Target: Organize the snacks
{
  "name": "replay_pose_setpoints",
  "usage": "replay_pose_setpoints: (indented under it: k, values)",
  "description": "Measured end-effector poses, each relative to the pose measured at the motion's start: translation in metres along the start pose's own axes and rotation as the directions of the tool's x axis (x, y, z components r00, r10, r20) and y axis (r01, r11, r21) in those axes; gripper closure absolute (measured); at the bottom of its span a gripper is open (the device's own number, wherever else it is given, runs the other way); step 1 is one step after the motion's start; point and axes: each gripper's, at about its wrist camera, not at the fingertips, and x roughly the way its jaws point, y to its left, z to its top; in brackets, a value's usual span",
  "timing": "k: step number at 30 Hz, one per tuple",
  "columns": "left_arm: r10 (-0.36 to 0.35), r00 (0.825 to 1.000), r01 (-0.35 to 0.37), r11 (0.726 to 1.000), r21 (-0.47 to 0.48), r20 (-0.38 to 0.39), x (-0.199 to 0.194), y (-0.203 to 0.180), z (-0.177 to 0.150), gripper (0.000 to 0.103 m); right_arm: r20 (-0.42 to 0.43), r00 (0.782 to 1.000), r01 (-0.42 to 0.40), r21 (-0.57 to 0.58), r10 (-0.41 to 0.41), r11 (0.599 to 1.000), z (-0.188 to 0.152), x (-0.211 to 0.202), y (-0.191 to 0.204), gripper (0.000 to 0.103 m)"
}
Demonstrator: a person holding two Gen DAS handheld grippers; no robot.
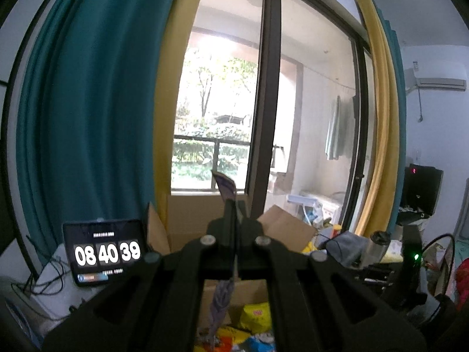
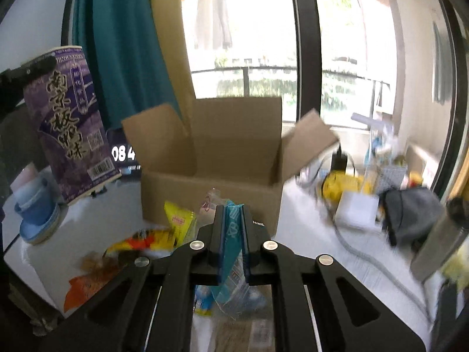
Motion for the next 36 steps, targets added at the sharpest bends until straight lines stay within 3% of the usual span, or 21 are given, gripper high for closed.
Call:
replay_pose_setpoints:
  k: [10, 18, 24, 25, 26, 27, 29, 31, 36]
  values:
    - [0.002, 0.999, -0.001, 1.000, -0.008, 0.039, 0.061, 0.024, 0.011, 0.103, 0.080, 0.997, 0.004, -0.026, -0.002, 1.000, 0.061, 0.039, -0.011, 0.093]
    - [-0.010, 0.998, 0.005, 0.997, -0.081, -0.063, 0.146, 0.055, -0.016, 0.103, 0.082, 0.996, 0.011, 0.045, -0.015, 0.999, 0.081, 0.108, -0.026, 0.093]
    - [0.053, 0.988, -0.064, 0.995, -0.074, -0.148, 0.193, 0.066, -0.032, 0.101, 0.029, 0.999, 0.030, 0.066, -0.032, 0.997, 0.082, 0.162, -0.027, 0.089]
    - [0.060, 0.986, -0.073, 0.995, -0.074, -0.157, 0.196, 0.066, -0.033, 0.097, 0.021, 0.999, 0.032, 0.069, -0.033, 0.997, 0.083, 0.166, -0.027, 0.086]
    - [0.070, 0.984, -0.082, 0.994, -0.070, -0.166, 0.198, 0.066, -0.034, 0.095, 0.012, 0.999, 0.039, 0.076, -0.040, 0.996, 0.082, 0.171, -0.029, 0.077]
    - [0.080, 0.983, -0.092, 0.994, -0.064, -0.167, 0.198, 0.065, -0.033, 0.090, 0.009, 0.999, 0.042, 0.079, -0.043, 0.996, 0.081, 0.172, -0.029, 0.060]
    - [0.108, 0.980, -0.117, 0.992, -0.046, -0.167, 0.198, 0.062, -0.033, 0.079, 0.012, 0.999, 0.041, 0.086, -0.042, 0.995, 0.081, 0.172, -0.031, 0.048]
    - [0.113, 0.980, -0.122, 0.992, -0.044, -0.166, 0.194, 0.059, -0.033, 0.034, 0.016, 0.999, 0.038, 0.085, -0.040, 0.996, 0.081, 0.168, -0.030, 0.048]
    - [0.102, 0.983, -0.110, 0.993, -0.045, -0.153, 0.173, 0.056, -0.030, 0.029, 0.024, 0.999, 0.025, 0.073, -0.027, 0.997, 0.079, 0.148, -0.023, 0.048]
